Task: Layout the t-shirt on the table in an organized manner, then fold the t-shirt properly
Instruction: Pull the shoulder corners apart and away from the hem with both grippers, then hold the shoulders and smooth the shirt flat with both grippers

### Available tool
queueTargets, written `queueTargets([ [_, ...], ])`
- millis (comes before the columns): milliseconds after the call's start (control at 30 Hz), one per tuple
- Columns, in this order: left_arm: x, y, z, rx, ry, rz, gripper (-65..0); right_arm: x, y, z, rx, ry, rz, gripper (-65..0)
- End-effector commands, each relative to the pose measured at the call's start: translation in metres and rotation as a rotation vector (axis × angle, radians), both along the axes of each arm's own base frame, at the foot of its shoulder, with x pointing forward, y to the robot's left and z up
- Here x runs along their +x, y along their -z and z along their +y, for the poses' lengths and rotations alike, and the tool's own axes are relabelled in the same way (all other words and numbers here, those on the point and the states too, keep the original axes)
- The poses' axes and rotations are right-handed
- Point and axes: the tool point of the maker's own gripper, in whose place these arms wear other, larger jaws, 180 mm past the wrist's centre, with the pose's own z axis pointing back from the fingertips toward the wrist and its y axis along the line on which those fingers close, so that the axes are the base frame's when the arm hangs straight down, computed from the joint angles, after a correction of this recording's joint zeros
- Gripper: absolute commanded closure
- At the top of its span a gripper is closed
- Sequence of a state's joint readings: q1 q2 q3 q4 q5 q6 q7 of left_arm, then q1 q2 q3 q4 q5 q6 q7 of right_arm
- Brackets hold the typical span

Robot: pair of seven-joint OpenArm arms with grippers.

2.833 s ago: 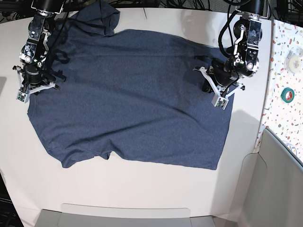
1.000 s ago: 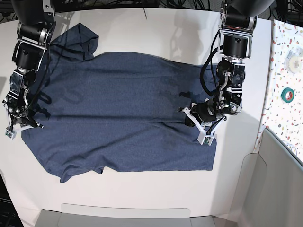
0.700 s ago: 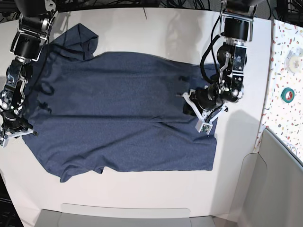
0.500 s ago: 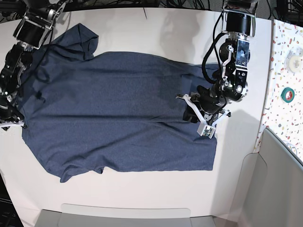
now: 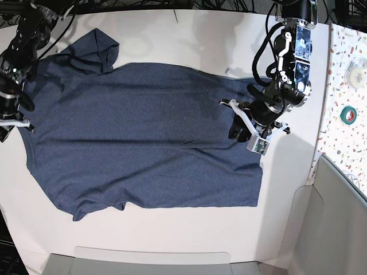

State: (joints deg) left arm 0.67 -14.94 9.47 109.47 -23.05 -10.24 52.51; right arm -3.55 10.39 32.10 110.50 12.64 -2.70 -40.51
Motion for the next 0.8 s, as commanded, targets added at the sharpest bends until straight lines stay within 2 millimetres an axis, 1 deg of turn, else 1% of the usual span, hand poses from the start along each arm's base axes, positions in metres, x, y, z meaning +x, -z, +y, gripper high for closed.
queueTargets([
  [0, 0.007, -0.023, 0.002, -0.008, -0.004, -0.08, -13.9, 0.0, -0.022, 0.002, -0.045, -0.008, -0.059, -4.7],
  [67, 0.002, -0.028, 0.003, -0.01, -0.007, -0.094, -13.9, -0.006, -0.025, 0.009, -0.048, -0.014, -0.069, -4.7],
  [133, -0.003, -0.029, 0.004, -0.01, -0.01, -0.097, -13.9, -0.011, -0.024, 0.012, -0.05, -0.017, -0.061, -4.7],
  [233, -0.011, -0.027, 0.007, -0.01, -0.018, -0.088, -13.9, -0.015, -0.015, 0.015, -0.037, -0.016, -0.042, -4.7],
  [300, -0.016, -0.022, 0.009, -0.009, -0.027, -0.073, -13.9, -0.019, -0.011, 0.015, -0.037, -0.016, -0.025, -4.7],
  [467, -0.024, -0.013, 0.011, -0.01, -0.031, -0.046, -13.9, -0.023, -0.003, 0.017, -0.023, -0.014, -0.008, -4.7],
  [767, -0.025, -0.011, 0.01, -0.007, -0.028, -0.037, -13.9, -0.023, -0.002, 0.017, -0.021, -0.013, -0.006, -4.7],
])
